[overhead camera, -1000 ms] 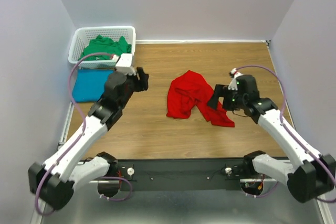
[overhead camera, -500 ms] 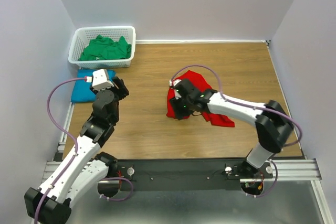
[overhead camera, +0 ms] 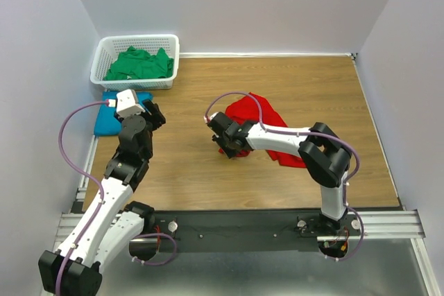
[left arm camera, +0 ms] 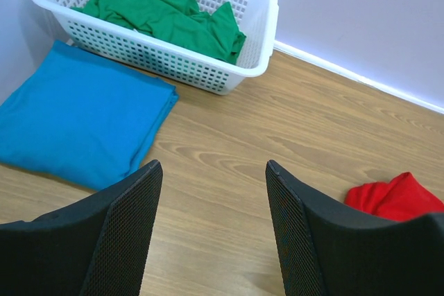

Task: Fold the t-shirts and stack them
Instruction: Flatten the tshirt out

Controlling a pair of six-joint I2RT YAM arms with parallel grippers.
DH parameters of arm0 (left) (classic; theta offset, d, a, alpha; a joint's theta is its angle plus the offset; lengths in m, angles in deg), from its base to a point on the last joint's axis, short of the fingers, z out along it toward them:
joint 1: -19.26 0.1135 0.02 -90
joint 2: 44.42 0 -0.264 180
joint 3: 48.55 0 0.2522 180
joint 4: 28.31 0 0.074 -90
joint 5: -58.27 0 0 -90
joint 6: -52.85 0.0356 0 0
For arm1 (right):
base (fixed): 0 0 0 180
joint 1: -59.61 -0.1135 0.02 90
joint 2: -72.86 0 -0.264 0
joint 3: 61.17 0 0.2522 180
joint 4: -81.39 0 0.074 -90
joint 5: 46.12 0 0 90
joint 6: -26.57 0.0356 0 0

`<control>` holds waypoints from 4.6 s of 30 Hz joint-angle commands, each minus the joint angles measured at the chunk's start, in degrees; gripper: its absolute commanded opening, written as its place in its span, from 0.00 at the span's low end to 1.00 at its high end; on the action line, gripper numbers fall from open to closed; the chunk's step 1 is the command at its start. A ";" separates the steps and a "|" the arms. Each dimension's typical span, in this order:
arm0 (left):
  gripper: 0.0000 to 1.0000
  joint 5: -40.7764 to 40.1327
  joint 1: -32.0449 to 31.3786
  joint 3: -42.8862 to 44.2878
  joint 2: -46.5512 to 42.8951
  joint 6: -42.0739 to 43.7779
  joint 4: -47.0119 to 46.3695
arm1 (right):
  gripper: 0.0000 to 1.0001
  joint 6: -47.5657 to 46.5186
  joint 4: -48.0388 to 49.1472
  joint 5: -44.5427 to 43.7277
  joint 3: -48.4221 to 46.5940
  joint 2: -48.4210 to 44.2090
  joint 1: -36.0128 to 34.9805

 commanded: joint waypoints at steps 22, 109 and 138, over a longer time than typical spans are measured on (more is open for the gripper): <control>0.69 13.59 0.28 0.46 2.52 3.78 -4.69 | 0.01 -15.48 -4.07 -32.33 -41.45 -8.81 12.81; 0.69 17.81 0.28 1.52 9.29 3.34 -2.93 | 0.27 34.73 20.57 5.28 24.61 -19.03 23.19; 0.69 18.25 0.28 2.22 10.25 3.34 -2.14 | 0.22 14.31 2.97 5.18 3.16 1.19 8.34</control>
